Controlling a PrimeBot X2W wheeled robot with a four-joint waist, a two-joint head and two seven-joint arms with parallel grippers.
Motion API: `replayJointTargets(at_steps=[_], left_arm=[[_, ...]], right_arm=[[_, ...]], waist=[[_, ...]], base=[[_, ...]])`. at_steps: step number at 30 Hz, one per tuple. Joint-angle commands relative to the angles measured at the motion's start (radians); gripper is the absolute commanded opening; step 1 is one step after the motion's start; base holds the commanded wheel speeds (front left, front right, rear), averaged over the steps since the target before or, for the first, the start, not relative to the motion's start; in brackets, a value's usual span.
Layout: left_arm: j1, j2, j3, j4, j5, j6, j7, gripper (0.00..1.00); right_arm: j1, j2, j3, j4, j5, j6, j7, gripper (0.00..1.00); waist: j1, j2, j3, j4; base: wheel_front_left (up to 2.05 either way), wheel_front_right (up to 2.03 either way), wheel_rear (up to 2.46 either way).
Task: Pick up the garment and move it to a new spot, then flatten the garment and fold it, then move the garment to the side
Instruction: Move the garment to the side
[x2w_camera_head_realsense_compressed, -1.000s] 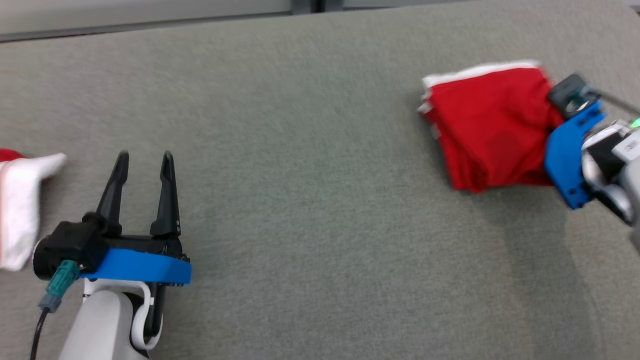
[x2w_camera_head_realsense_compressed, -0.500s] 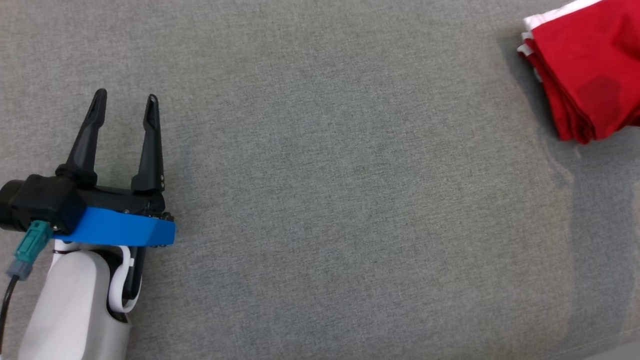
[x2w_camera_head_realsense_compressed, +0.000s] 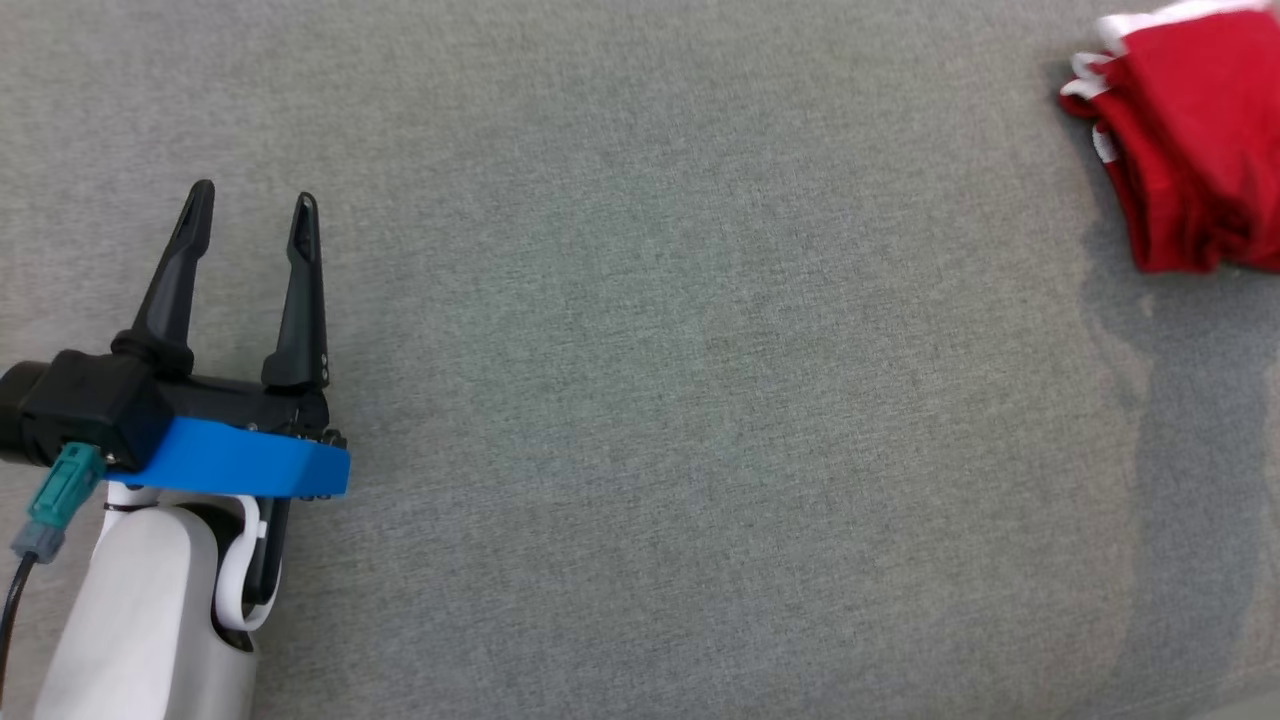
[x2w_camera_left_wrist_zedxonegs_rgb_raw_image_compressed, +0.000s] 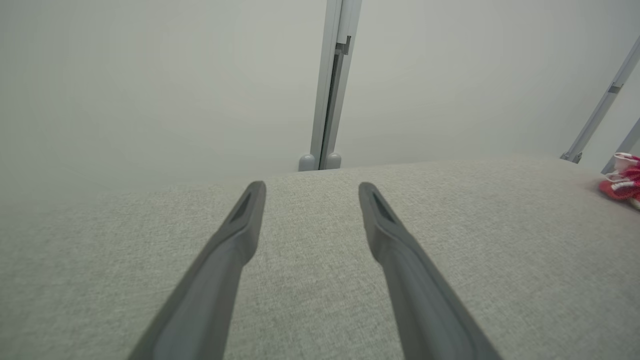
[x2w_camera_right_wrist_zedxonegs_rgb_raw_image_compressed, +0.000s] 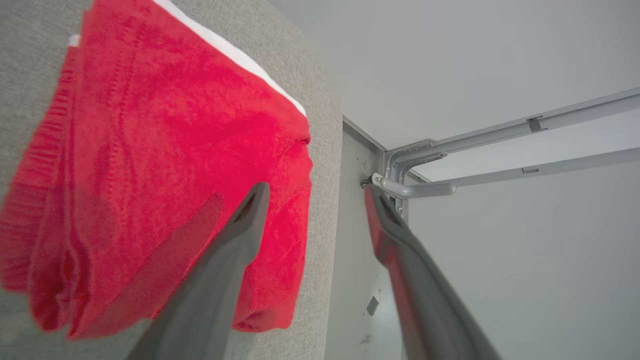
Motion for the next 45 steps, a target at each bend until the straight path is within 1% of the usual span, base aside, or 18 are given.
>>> replayJointTargets(at_steps=[1,5,9,10,12,16,18,21,28,31,37,45], left_arm=[[0.011,-0.001,-0.001,0.007,-0.008,0.002,-0.01,1.0],[0.033,-0.022,-0.009,0.044,-0.018,0.006,-0.031,1.0],[0.069,-0.048,-0.011,0.101,-0.034,0.008,-0.055,1.0],[0.069,-0.048,-0.011,0.101,-0.034,0.008,-0.055,1.0],[0.096,-0.059,-0.011,0.133,-0.043,0.008,-0.063,1.0],[0.152,-0.078,-0.009,0.185,-0.055,0.011,-0.075,1.0],[0.18,-0.082,-0.002,0.203,-0.062,0.013,-0.078,1.0],[0.222,-0.089,0.003,0.22,-0.063,0.018,-0.082,1.0],[0.294,-0.094,0.021,0.245,-0.051,0.027,-0.086,1.0],[0.315,-0.101,0.028,0.247,-0.05,0.023,-0.086,1.0],[0.339,-0.114,0.045,0.248,-0.038,0.023,-0.087,1.0],[0.329,-0.125,0.057,0.252,-0.026,0.013,-0.087,1.0]], right_arm=[[0.016,0.012,-0.013,0.005,-0.013,0.0,-0.011,1.0],[0.062,0.066,-0.076,-0.002,-0.016,0.0,-0.039,1.0],[0.154,0.154,-0.188,-0.043,0.006,0.0,-0.097,1.0],[0.154,0.154,-0.188,-0.043,0.006,0.0,-0.097,1.0],[0.221,0.205,-0.239,-0.073,0.026,0.0,-0.131,1.0],[0.376,0.312,-0.32,-0.173,0.062,0.0,-0.182,1.0],[0.457,0.358,-0.34,-0.232,0.09,0.0,-0.192,1.0],[0.568,0.426,-0.363,-0.313,0.102,0.0,-0.206,1.0],[0.73,0.545,-0.402,-0.458,0.07,0.0,-0.219,1.0],[0.773,0.573,-0.414,-0.505,0.054,0.0,-0.207,1.0],[0.827,0.595,-0.406,-0.574,0.038,0.0,-0.179,1.0],[0.841,0.603,-0.388,-0.558,0.05,0.0,-0.183,1.0]], waist=[[-0.0001,-0.0001,-0.015,0.004],[-0.0001,-0.0001,-0.081,0.025],[-0.0001,-0.0001,-0.177,0.055],[-0.0001,-0.0001,-0.177,0.055],[-0.0001,-0.0001,-0.228,0.072],[-0.0001,-0.0001,-0.323,0.107],[-0.0001,-0.0001,-0.358,0.122],[-0.0001,-0.0001,-0.405,0.144],[-0.0001,-0.0001,-0.469,0.17],[-0.0001,-0.0001,-0.488,0.171],[-0.0001,-0.0001,-0.506,0.17],[-0.0001,-0.0001,-0.504,0.175]], base=[[0.0,0.0,0.0],[0.0,0.0,0.0],[0.0,0.0,0.0],[0.0,0.0,0.0],[0.0,0.0,0.0],[0.0,0.0,0.0],[0.0,0.0,0.0],[0.0,0.0,0.0],[0.0,0.0,0.0],[0.0,0.0,0.0],[0.0,0.0,0.0],[0.0,0.0,0.0]])
